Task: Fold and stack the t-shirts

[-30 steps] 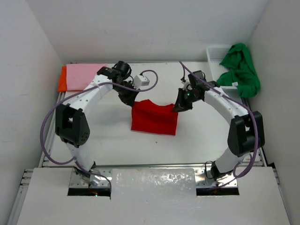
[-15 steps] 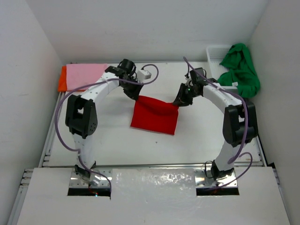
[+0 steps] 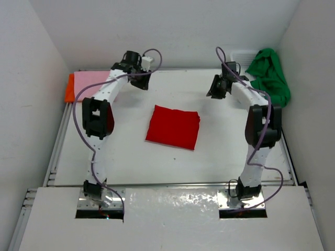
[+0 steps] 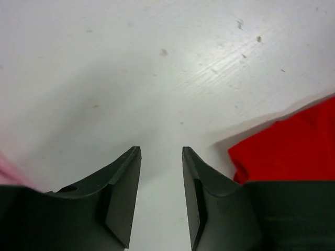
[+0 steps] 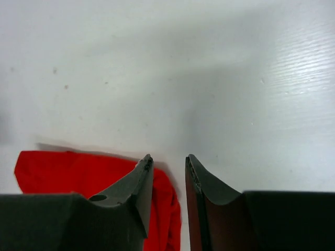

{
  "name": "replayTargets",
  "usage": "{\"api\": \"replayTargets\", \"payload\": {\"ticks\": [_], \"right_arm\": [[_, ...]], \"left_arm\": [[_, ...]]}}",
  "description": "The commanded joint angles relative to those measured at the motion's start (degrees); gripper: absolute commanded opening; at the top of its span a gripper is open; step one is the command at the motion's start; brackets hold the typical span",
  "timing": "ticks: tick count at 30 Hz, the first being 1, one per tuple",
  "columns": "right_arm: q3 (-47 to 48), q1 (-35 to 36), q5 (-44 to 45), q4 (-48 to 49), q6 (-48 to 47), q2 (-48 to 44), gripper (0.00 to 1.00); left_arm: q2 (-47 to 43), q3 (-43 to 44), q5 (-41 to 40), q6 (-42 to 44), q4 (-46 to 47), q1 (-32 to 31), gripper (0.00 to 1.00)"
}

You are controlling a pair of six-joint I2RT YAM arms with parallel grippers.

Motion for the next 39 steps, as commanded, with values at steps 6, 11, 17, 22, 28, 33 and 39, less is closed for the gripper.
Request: {"api": "replayTargets", "payload": {"ticks": [6,11,17,22,28,33,39], "right_arm": [[-23.9,10.8,3.2,21.1,1.8,-19.1,0.13],[-29.1,12.4,0.7,31.0,10.4,-13.6,0.04],[-26.1,12.1,5.1,28.0,10.0,-6.3,0.00],[-23.6,10.6,7.9,20.9,9.2,-1.7,0.00],[-22.6,8.7,9.4,19.8,6.6,0.3,0.00],[-13.7,8.4,10.1,13.9,-0.7,2.6,0.00],[-0.9,6.8,10.2,4.3,-7.2,6.7,0.00]], "left_arm": [[-18.9,-21.5,15.3,2.3,6.8,-3.5,0.29],[-15.3,-25.2,17.2,2.0,7.4,-6.5,0.25],[-7.2,-22.6,9.4,-0.6,8.7,-5.2,0.24],[-4.9,-22.8,7.7,-2.9,9.7,-3.1,0.26],[-6.1,-25.1,6.0,-4.1,12.0,-2.0,0.31],[-7.6,-21.5,2.0,-6.9,12.3,0.5,0.34],[-9.4,-16.0,-2.3,-7.2,13.0,3.8,0.39]]}}
